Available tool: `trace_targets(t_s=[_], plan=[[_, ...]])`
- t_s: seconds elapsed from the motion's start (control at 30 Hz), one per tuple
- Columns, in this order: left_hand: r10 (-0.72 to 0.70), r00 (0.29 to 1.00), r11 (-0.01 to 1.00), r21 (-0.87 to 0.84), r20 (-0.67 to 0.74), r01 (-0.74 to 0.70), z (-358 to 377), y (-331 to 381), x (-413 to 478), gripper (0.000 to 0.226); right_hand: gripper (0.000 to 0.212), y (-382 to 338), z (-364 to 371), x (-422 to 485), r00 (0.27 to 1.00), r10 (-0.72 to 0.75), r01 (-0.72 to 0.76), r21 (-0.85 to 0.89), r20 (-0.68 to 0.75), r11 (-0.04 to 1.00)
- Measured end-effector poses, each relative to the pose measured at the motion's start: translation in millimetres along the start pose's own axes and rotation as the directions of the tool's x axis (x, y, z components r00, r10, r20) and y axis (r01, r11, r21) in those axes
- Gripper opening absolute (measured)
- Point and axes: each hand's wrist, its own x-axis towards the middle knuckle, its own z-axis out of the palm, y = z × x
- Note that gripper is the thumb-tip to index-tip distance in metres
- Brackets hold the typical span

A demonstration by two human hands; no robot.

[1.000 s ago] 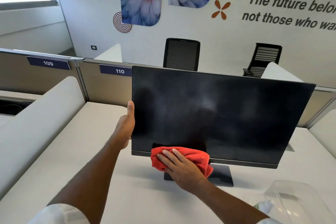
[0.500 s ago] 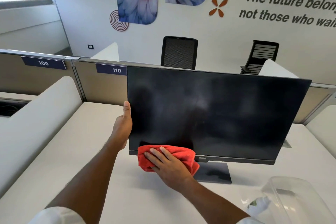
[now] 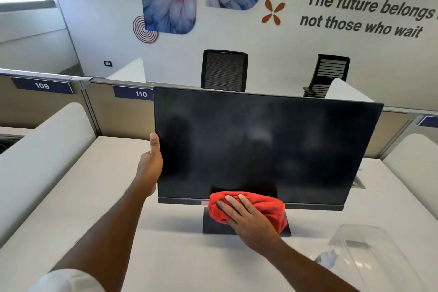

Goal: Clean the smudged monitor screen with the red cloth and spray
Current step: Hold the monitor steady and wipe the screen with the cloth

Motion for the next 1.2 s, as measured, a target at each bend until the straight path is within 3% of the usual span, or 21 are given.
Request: trace_targets(t_s=[0.4,0.6,0.7,0.93,1.1,1.2], plan=[[0.039,0.999,0.999,-0.009,0.025,-0.039,-0.6,-3.3,0.9,0.106,0.063,-43.0,-23.0,70.6,0.993,-0.106,0.106,0.012,0.058,0.994],[0.062,0.998,0.998,-0.03,-0.008,-0.062,-0.6,-9.2,6.4,0.101,0.061,-10.5,-14.8,39.7,0.988,-0.145,0.145,-0.003,0.048,0.989],[0.066,0.997,0.997,-0.036,-0.031,-0.068,2.5,-10.0,5.8,0.09,0.061,6.4,-4.2,13.2,0.992,-0.121,0.119,0.026,0.048,0.993],[0.056,0.997,0.997,-0.047,-0.061,-0.059,3.5,-9.4,7.1,0.101,0.056,20.7,3.3,-21.6,0.999,-0.017,0.012,0.092,0.046,0.996],[0.007,0.999,0.996,-0.092,-0.053,-0.012,7.0,-11.5,2.0,0.125,0.052,22.2,4.5,-32.5,0.998,0.034,-0.039,0.08,0.053,0.996],[-0.026,0.992,0.994,-0.105,-0.123,0.013,16.6,-30.8,-7.9,0.115,0.056,16.8,4.2,-32.4,0.997,0.079,-0.081,0.104,0.027,0.991]])
